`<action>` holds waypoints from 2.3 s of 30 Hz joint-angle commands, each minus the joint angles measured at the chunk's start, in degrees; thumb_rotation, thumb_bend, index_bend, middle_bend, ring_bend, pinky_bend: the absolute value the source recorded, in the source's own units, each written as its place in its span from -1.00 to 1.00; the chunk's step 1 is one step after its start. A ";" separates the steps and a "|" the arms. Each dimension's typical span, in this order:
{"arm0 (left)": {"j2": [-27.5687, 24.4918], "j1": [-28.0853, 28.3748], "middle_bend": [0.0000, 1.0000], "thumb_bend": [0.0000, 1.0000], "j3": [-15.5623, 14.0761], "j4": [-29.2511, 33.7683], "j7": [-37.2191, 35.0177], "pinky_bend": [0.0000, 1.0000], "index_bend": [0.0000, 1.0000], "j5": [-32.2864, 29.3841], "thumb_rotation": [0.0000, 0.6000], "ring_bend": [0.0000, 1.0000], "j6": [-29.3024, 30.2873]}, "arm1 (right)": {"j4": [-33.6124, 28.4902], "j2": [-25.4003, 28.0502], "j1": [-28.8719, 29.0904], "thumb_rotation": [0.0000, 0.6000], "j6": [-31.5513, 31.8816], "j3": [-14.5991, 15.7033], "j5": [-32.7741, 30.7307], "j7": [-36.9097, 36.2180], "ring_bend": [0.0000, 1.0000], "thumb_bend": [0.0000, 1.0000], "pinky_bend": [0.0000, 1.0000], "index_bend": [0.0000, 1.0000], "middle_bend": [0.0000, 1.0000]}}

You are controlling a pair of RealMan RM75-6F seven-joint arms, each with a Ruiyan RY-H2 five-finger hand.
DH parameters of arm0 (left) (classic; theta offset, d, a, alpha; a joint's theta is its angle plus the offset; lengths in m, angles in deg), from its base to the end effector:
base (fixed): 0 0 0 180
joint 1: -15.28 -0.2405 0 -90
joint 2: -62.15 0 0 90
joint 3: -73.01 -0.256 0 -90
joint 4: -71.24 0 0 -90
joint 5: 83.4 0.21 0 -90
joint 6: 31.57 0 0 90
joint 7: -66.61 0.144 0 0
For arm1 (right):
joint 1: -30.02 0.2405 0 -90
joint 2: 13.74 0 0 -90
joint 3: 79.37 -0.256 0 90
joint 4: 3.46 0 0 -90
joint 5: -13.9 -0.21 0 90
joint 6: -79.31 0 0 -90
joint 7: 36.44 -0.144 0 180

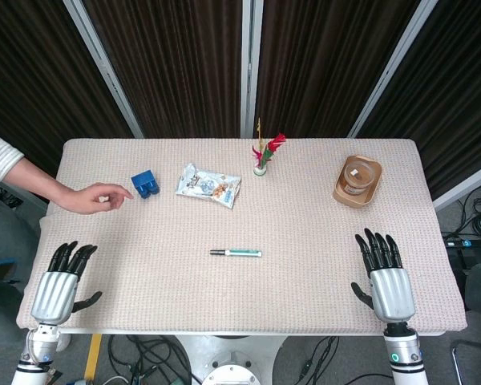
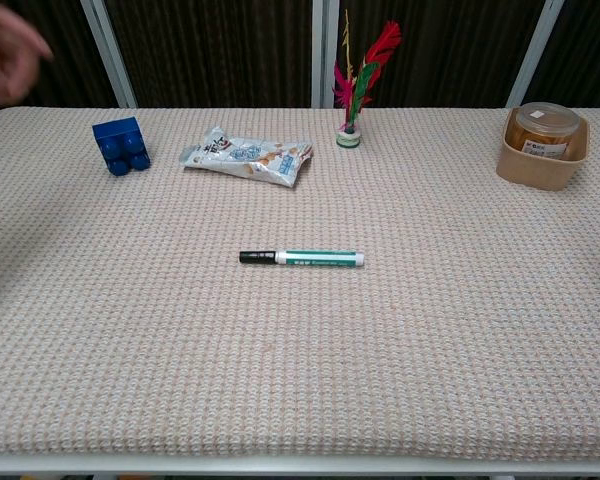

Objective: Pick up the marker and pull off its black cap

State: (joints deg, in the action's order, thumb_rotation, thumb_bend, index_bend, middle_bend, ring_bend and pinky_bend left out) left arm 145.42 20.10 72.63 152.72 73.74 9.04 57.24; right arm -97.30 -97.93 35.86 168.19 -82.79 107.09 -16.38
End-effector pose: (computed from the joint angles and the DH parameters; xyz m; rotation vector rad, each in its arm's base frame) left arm -0.2914 0.1675 0.0625 -1.4691 -0.8623 -0.9923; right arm -0.2359 -0.1811 0.0624 1.4249 -0.7970 1.0568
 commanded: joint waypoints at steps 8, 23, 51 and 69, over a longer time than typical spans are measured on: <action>-0.65 0.60 -0.69 -0.93 -0.04 1.15 0.36 -0.83 -0.74 -0.14 1.00 -0.88 -1.13 | -1.61 0.82 0.27 1.00 -1.04 0.47 -0.03 0.46 -1.00 -0.92 -1.00 -0.98 -0.99; -2.34 2.78 -0.69 -0.93 1.47 3.28 -0.68 -0.83 -0.74 -2.60 1.00 -0.88 -4.75 | -11.75 -4.96 14.26 1.00 -14.87 -11.86 -9.54 20.77 -0.02 -0.56 0.28 -0.22 -0.30; -4.43 3.86 -0.69 -0.94 -0.01 5.30 -3.41 -0.80 -0.72 -5.14 1.00 -0.88 -9.59 | 8.86 -33.66 35.07 1.00 -15.29 -14.24 -43.29 47.56 0.32 -0.58 0.62 -0.18 -0.13; -4.73 4.23 -0.69 -0.94 -0.74 5.14 -4.30 -0.77 -0.71 -5.29 1.00 -0.88 -10.76 | 16.98 -38.68 36.35 1.00 -14.22 -12.67 -43.27 45.05 0.32 -0.66 0.62 -0.13 -0.10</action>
State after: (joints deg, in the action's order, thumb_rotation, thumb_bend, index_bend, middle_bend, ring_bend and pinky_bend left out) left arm 140.67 24.34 71.90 157.87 69.45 3.75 46.49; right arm -80.45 -136.51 72.11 154.05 -95.51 63.73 28.76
